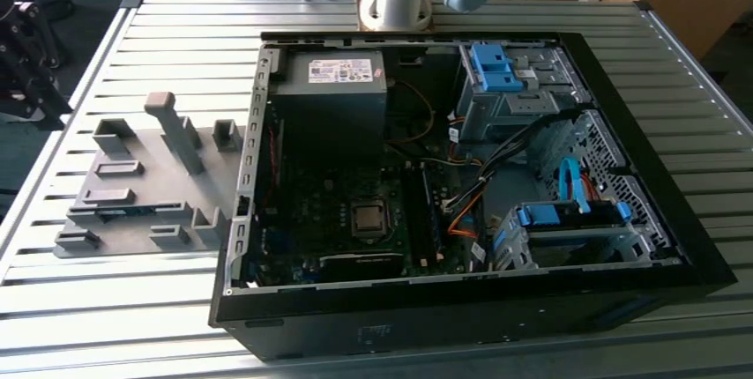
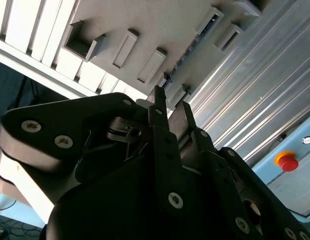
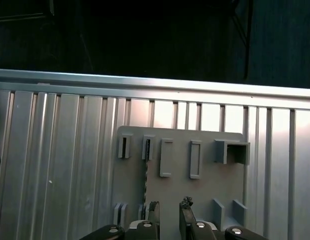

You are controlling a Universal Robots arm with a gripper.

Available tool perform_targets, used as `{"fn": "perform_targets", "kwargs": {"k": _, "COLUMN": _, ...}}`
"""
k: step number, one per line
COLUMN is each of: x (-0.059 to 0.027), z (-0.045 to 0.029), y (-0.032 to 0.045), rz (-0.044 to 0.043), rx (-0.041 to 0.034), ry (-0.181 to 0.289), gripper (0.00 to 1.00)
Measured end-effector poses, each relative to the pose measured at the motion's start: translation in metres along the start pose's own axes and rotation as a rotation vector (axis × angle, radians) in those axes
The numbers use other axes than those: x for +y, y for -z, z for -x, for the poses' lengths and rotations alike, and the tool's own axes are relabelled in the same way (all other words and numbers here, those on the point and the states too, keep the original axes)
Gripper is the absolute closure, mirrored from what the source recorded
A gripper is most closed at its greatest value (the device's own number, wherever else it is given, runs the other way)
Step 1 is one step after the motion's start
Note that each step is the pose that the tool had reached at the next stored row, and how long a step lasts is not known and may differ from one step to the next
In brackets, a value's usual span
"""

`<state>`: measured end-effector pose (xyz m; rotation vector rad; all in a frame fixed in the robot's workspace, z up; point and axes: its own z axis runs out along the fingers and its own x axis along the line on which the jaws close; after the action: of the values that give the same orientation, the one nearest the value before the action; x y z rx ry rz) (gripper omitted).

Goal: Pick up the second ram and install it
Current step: 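Pick up the second ram and move it above second insertion slot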

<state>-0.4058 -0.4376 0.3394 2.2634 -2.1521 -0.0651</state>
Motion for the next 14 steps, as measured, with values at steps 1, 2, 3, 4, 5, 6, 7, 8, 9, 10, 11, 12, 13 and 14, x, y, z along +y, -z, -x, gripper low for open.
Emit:
{"fn": "perform_targets", "kwargs": {"k": 1, "x": 0.0000, "z": -0.0002, "y": -0.0011, "rz": 0.0000, "rx": 0.0002, "ry": 0.005, "gripper": 0.70}}
{"fn": "perform_targets", "kwargs": {"k": 2, "x": -0.0001, "z": -0.0002, "y": -0.0021, "rz": 0.0001, "rx": 0.0005, "ry": 0.010, "gripper": 0.70}}
{"fn": "perform_targets", "kwargs": {"k": 3, "x": -0.0002, "z": -0.0003, "y": -0.0031, "rz": 0.0000, "rx": 0.0008, "ry": 0.017, "gripper": 0.72}}
{"fn": "perform_targets", "kwargs": {"k": 4, "x": -0.0003, "z": -0.0003, "y": -0.0040, "rz": 0.0000, "rx": 0.0012, "ry": 0.025, "gripper": 0.78}}
{"fn": "perform_targets", "kwargs": {"k": 5, "x": -0.0003, "z": -0.0004, "y": -0.0053, "rz": 0.0001, "rx": 0.0014, "ry": 0.030, "gripper": 0.78}}
{"fn": "perform_targets", "kwargs": {"k": 6, "x": -0.0002, "z": -0.0005, "y": -0.0067, "rz": -0.0002, "rx": 0.0015, "ry": 0.030, "gripper": 0.85}}
{"fn": "perform_targets", "kwargs": {"k": 7, "x": 0.0001, "z": -0.0006, "y": -0.0081, "rz": -0.0013, "rx": 0.0015, "ry": 0.030, "gripper": 0.85}}
{"fn": "perform_targets", "kwargs": {"k": 8, "x": 0.0003, "z": -0.0008, "y": -0.0094, "rz": -0.0030, "rx": 0.0017, "ry": 0.030, "gripper": 0.85}}
{"fn": "perform_targets", "kwargs": {"k": 9, "x": 0.0006, "z": -0.0011, "y": -0.0107, "rz": -0.0048, "rx": 0.0018, "ry": 0.031, "gripper": 0.85}}
{"fn": "perform_targets", "kwargs": {"k": 10, "x": 0.0009, "z": -0.0015, "y": -0.0120, "rz": -0.0068, "rx": 0.0019, "ry": 0.031, "gripper": 0.85}}
{"fn": "perform_targets", "kwargs": {"k": 11, "x": 0.0013, "z": -0.0019, "y": -0.0132, "rz": -0.0086, "rx": 0.0018, "ry": 0.031, "gripper": 0.85}}
{"fn": "perform_targets", "kwargs": {"k": 12, "x": 0.0016, "z": -0.0024, "y": -0.0143, "rz": -0.0101, "rx": 0.0013, "ry": 0.031, "gripper": 0.85}}
{"fn": "perform_targets", "kwargs": {"k": 13, "x": 0.0020, "z": -0.0029, "y": -0.0153, "rz": -0.0113, "rx": -0.0002, "ry": 0.031, "gripper": 0.85}}
{"fn": "perform_targets", "kwargs": {"k": 14, "x": 0.0022, "z": -0.0034, "y": -0.0159, "rz": -0.0123, "rx": -0.0052, "ry": 0.031, "gripper": 0.85}}
